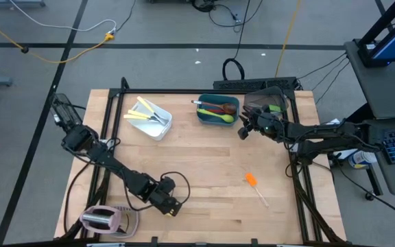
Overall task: Pick & Place Kitchen Items
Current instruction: Put the yellow spatula into the black bin, then put the orange spatula into the black bin
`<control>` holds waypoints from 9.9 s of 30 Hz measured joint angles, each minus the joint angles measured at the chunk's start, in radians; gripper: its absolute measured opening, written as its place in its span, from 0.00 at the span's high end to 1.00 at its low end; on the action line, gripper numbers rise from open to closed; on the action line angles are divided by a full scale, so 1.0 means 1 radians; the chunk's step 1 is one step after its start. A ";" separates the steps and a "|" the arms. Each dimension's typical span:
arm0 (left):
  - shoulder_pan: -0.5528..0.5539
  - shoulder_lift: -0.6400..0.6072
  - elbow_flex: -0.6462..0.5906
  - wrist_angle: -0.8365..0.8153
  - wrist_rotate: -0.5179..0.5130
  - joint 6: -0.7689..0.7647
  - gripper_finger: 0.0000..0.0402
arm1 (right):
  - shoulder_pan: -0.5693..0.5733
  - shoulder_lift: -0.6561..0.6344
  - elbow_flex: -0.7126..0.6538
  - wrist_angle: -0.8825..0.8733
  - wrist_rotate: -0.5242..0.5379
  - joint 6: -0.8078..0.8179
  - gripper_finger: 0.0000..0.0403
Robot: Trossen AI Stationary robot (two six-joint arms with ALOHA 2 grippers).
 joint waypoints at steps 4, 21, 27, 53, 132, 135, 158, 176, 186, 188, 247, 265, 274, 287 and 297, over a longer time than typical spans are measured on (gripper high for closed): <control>-0.001 0.000 0.000 0.016 0.000 0.005 0.58 | 0.000 0.000 0.000 0.000 0.000 0.000 0.81; -0.019 0.052 0.005 0.043 0.026 0.184 0.59 | 0.000 0.000 0.000 -0.016 0.000 -0.003 0.81; 0.007 0.035 0.002 0.014 0.027 0.350 0.59 | 0.000 0.000 0.000 -0.016 0.000 -0.003 0.81; 0.052 -0.019 0.016 -0.043 0.048 0.182 0.40 | 0.000 0.000 -0.032 -0.014 -0.026 -0.008 0.81; 0.472 -0.166 0.016 0.597 -0.209 1.557 1.00 | 0.360 0.321 -0.139 0.968 -0.284 0.175 0.60; 0.494 -0.166 0.016 0.625 -0.166 1.572 1.00 | 0.360 0.373 -0.105 0.987 -0.285 0.146 0.60; 0.538 -0.166 0.016 0.631 -0.138 1.562 1.00 | 0.333 0.456 -0.006 0.988 -0.310 0.002 0.96; 0.526 -0.167 0.018 0.516 -0.188 1.406 0.87 | 0.298 0.360 -0.008 0.848 -0.301 -0.110 0.96; 0.511 -0.167 0.017 0.431 -0.220 1.273 0.78 | 0.226 -0.006 -0.007 0.401 0.109 -0.373 0.96; 0.509 -0.167 0.017 0.416 -0.220 1.264 0.78 | 0.212 -0.069 -0.008 0.356 0.157 -0.418 0.96; 0.515 -0.167 0.017 0.399 -0.230 1.383 0.78 | 0.054 -0.311 -0.221 0.326 -0.494 0.072 0.63; 0.525 -0.167 0.017 0.400 -0.230 1.354 0.78 | 0.690 -0.034 0.196 0.022 0.007 0.031 0.62; 0.525 -0.167 0.017 0.399 -0.230 1.354 0.78 | 0.738 0.099 0.224 -0.435 -0.019 0.589 0.61; 0.525 -0.167 0.017 0.398 -0.230 1.354 0.78 | 0.766 0.249 0.224 -0.680 -0.235 0.844 0.61; 0.525 -0.167 0.017 0.398 -0.230 1.353 0.78 | 0.766 0.290 0.209 -0.742 -0.257 0.965 0.61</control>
